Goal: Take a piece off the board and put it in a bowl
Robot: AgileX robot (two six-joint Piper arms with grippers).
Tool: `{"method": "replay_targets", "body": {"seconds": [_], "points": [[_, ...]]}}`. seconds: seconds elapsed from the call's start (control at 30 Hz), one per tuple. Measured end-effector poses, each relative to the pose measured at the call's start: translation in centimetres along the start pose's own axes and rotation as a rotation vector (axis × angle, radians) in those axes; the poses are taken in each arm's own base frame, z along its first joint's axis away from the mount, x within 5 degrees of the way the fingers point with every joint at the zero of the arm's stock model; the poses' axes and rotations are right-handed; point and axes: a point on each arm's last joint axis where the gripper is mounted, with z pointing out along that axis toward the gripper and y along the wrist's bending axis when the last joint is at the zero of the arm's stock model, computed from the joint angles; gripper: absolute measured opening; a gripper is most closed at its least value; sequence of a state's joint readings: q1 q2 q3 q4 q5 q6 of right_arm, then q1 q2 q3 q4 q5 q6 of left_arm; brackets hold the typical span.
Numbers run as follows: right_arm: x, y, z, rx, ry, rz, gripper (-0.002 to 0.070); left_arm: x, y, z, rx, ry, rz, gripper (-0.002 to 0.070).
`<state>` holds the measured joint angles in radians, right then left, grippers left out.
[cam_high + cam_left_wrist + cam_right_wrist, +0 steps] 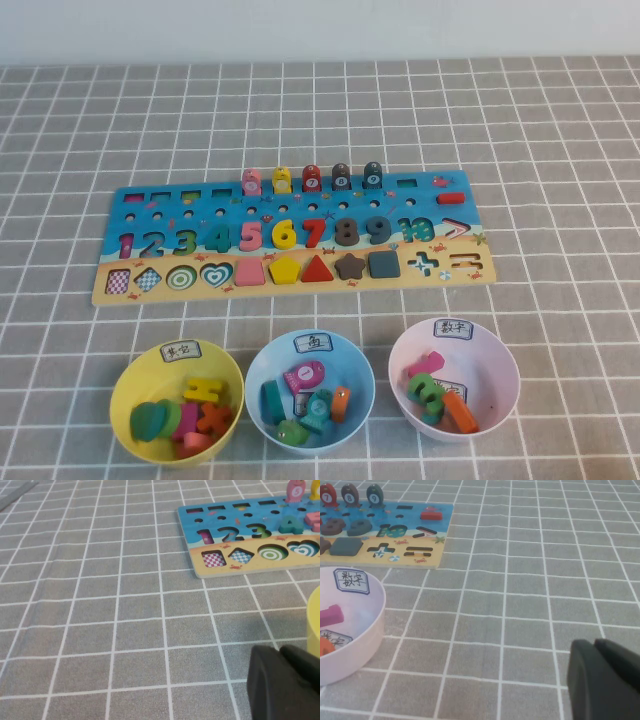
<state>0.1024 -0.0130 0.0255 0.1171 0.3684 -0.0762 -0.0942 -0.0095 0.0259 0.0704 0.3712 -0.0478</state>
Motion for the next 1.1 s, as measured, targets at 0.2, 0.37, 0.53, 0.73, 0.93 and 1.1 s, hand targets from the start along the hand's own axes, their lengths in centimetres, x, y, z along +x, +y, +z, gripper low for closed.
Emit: {"method": "replay_targets", "body": {"seconds": [0.2, 0.37, 0.53, 0.73, 0.93, 1.1], "points": [[0.0, 0.0, 0.0, 0.0, 0.0, 0.0, -0.0017, 0.0, 0.0, 0.0, 0.0, 0.0, 0.0, -0.0001], [0.0, 0.1, 0.0, -0.012, -0.001, 0.03, -0.0017, 0.0, 0.0, 0.0, 0.0, 0.0, 0.0, -0.0001], [-0.1, 0.4, 0.0, -0.048, -0.012, 0.129, -0.0017, 0.0, 0.0, 0.0, 0.0, 0.0, 0.0, -0.0001], [-1.2, 0.7, -0.1, -0.101, -0.119, 0.339, -0.0017, 0.0, 0.0, 0.0, 0.0, 0.0, 0.0, -0.0001], [-2.6, 0.3, -0.4, -0.112, -0.27, 0.556, -0.0017, 0.0, 0.0, 0.0, 0.0, 0.0, 0.0, -0.0001], [-2.6, 0.3, -0.4, -0.115, -0.273, 0.561, -0.0017, 0.0, 0.0, 0.0, 0.0, 0.0, 0.0, -0.0001]]}}
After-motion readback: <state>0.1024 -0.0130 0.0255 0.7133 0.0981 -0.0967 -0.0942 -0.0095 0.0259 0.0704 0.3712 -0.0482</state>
